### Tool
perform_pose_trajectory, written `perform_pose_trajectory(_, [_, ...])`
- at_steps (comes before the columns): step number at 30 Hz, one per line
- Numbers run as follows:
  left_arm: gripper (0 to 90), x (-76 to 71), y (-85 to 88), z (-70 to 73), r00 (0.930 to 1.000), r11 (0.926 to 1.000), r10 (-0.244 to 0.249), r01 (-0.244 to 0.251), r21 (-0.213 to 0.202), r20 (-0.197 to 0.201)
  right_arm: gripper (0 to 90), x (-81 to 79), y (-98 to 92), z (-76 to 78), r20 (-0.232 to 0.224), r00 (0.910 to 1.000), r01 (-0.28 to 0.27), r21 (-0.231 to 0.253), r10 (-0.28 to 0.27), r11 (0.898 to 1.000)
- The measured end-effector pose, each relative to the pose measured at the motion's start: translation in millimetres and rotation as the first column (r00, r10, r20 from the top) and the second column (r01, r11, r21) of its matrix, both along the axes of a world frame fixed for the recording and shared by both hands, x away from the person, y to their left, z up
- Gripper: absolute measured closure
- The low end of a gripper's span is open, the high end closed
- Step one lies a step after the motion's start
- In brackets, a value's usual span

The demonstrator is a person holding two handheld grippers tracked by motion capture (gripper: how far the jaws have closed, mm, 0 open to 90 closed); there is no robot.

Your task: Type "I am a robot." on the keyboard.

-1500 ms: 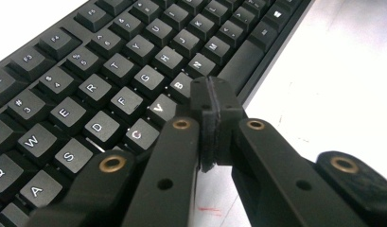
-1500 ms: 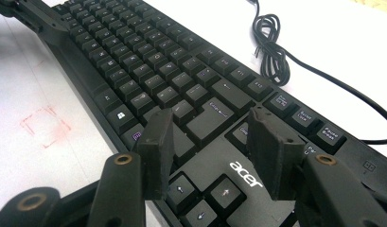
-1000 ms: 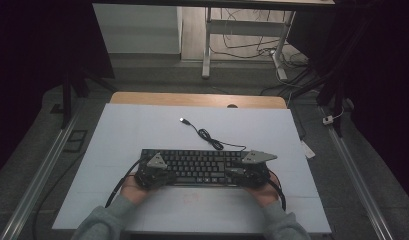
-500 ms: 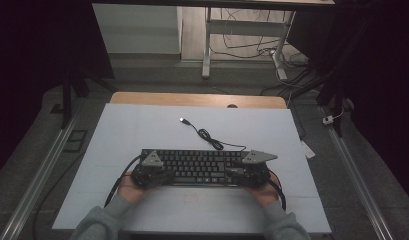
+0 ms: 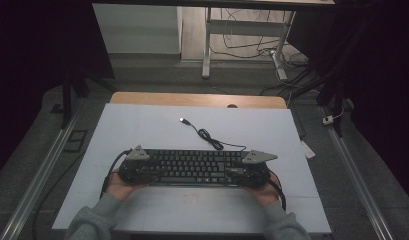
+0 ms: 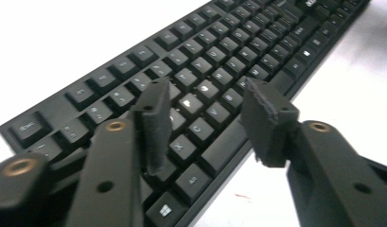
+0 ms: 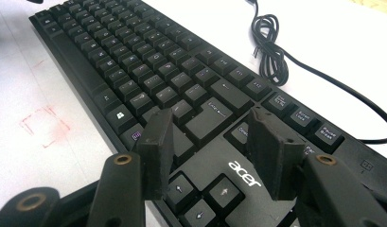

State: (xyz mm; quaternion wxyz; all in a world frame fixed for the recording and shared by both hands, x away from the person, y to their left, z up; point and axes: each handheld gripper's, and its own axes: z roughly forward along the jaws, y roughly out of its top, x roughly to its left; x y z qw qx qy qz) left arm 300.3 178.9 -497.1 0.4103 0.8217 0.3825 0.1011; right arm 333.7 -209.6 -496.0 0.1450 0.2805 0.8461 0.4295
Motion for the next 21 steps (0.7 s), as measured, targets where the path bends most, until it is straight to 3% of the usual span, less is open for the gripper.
perform_pose_trajectory(9, [42.2, 1.7, 6.0, 0.8, 0.9989, 0.9989, 0.047, -0.047, 0.003, -0.003, 51.8, 0.1, 0.0, -0.1, 0.000, 1.0000, 0.000, -0.001, 0.000, 1.000])
perform_pose_trajectory(21, [40.5, 8.4, 6.5, -0.6, 0.9979, 0.9978, 0.064, -0.064, 0.014, -0.006, 51.7, 0.3, 0.6, -0.8, -0.001, 1.0000, -0.001, -0.006, 0.001, 1.000])
